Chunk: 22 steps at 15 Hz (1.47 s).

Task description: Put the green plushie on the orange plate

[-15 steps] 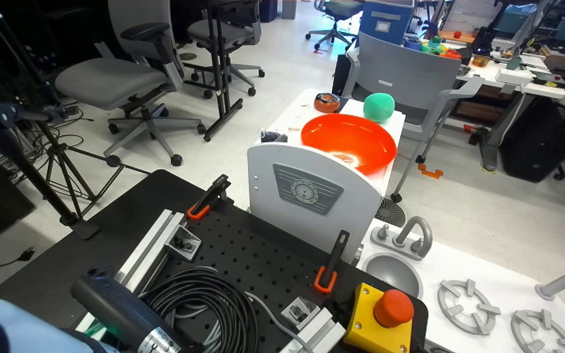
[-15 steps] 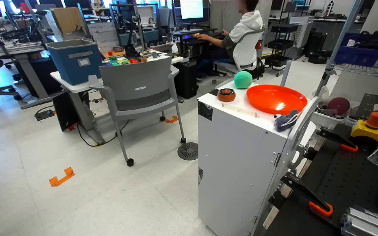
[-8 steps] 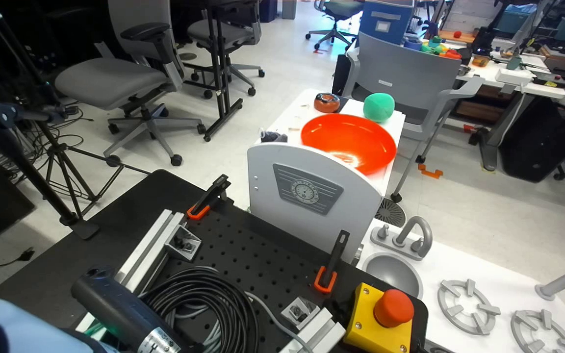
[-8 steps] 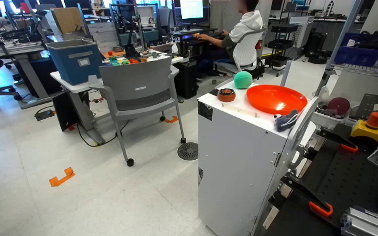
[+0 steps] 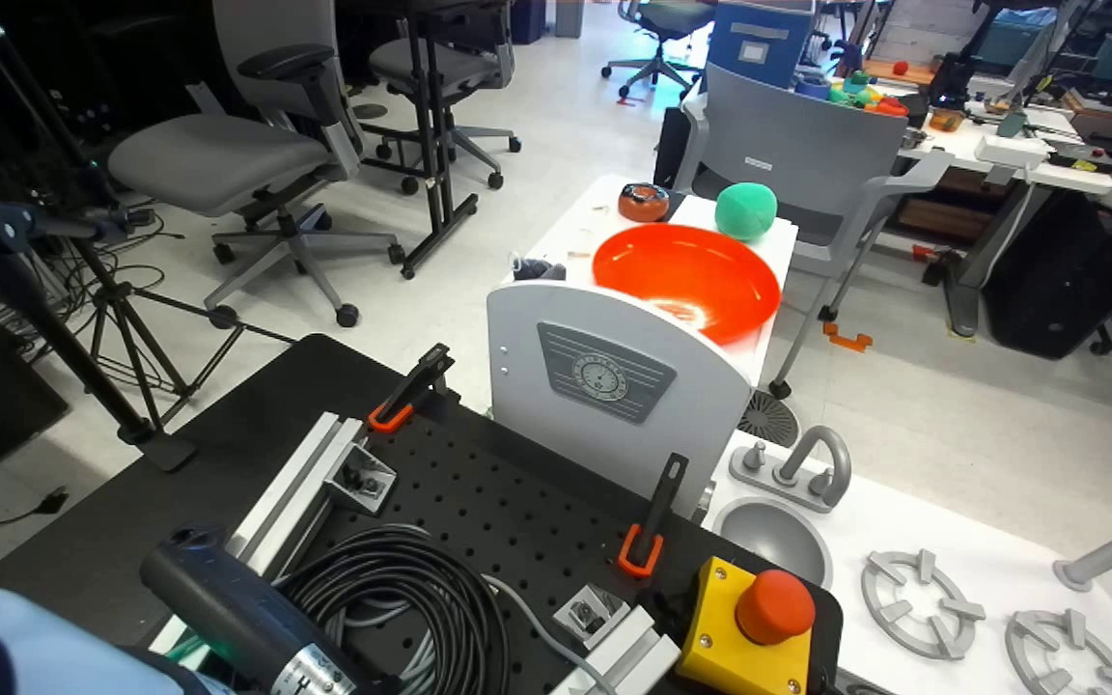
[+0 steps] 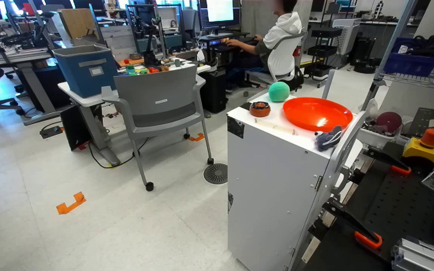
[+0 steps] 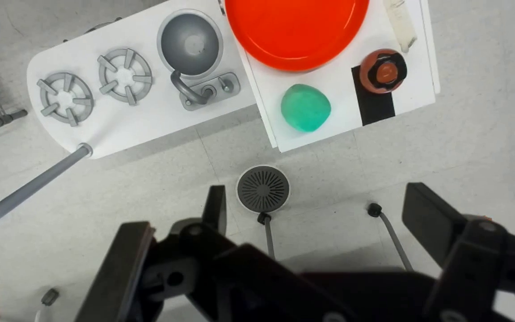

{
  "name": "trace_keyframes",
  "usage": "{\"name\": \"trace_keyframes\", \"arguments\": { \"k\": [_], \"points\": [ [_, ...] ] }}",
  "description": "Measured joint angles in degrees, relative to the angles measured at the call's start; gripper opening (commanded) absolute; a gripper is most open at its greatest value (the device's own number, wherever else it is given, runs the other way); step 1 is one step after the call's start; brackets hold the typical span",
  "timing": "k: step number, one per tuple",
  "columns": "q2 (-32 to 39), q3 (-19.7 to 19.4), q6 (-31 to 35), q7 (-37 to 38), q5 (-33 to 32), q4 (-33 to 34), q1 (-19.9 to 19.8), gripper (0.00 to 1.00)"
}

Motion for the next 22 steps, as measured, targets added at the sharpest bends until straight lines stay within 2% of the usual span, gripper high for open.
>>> {"name": "trace_keyframes", "arguments": {
  "k": [5,10,16,22],
  "points": [
    [3.59,0.0,-2.5,-0.03,0.83,3.07,-0.52,1.0],
    [9.03,-0.18,-5.64,0.68,0.83,9.23,-1.34,1.0],
    [13.7,-0.22,-5.16,2.88,0.84,15.97,-1.33,1.0],
    [15.36,0.02,-3.57,3.44,1.77,18.31,-1.21,1.0]
  ]
}}
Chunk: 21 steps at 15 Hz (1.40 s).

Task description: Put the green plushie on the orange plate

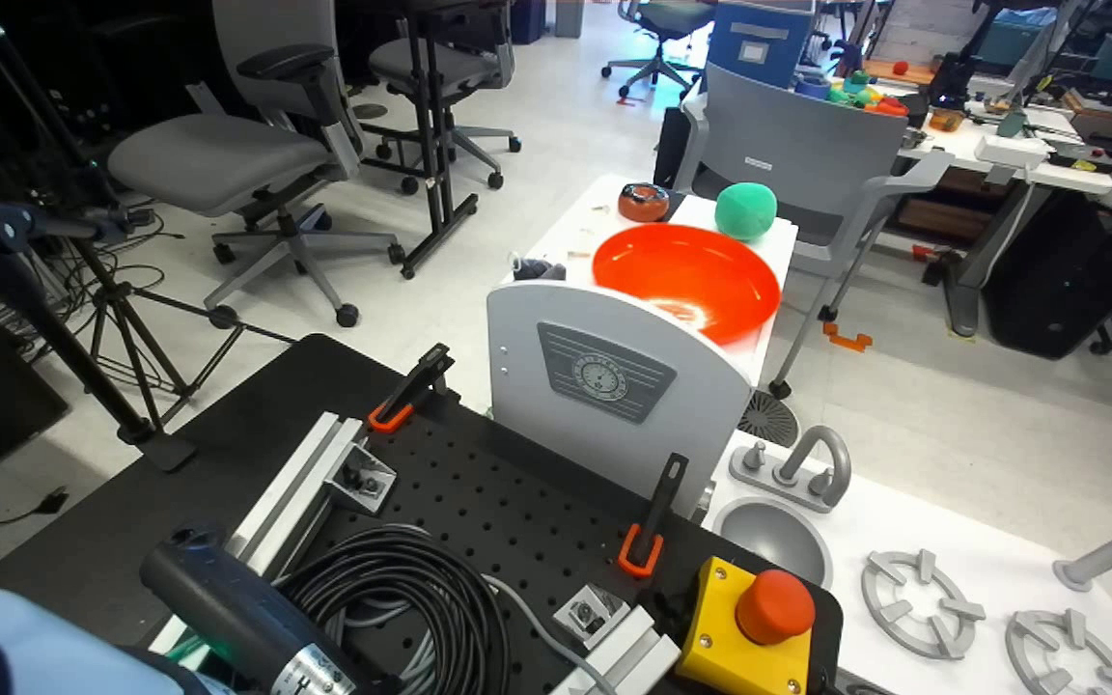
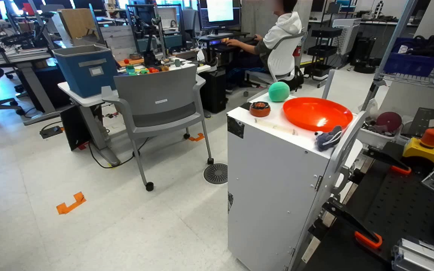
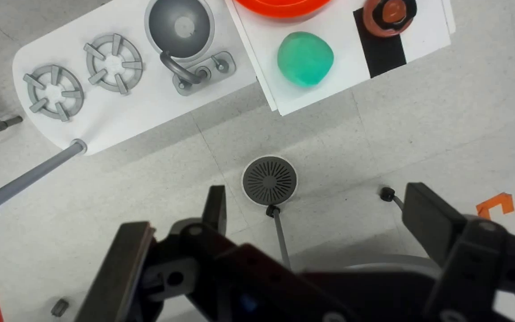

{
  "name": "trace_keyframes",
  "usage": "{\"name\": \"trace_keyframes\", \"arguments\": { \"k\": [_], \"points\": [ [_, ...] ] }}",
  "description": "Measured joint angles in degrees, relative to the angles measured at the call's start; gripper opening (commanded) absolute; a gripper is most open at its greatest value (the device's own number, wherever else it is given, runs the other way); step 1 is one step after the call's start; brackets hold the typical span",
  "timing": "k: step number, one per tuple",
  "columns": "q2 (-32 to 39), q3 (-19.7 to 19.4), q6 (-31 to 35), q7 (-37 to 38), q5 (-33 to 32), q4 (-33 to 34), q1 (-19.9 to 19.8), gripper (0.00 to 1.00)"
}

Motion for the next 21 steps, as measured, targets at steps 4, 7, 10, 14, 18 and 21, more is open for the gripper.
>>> {"name": "trace_keyframes", "arguments": {
  "k": [4,7,10,14,18,21],
  "points": [
    [0.74,0.76,0.31,-0.97,0.87,0.41,0.08,1.0],
    [0.77,1.25,0.31,-3.51,0.85,0.41,0.4,1.0],
    [0.72,1.61,0.21,-6.15,0.85,0.37,0.54,1.0],
    [0.66,1.84,0.19,-7.41,0.85,0.34,0.55,1.0],
    [0.66,1.84,0.19,-7.48,0.85,0.33,0.55,1.0],
    [0.66,1.85,0.19,-7.5,0.85,0.33,0.55,1.0]
  ]
}}
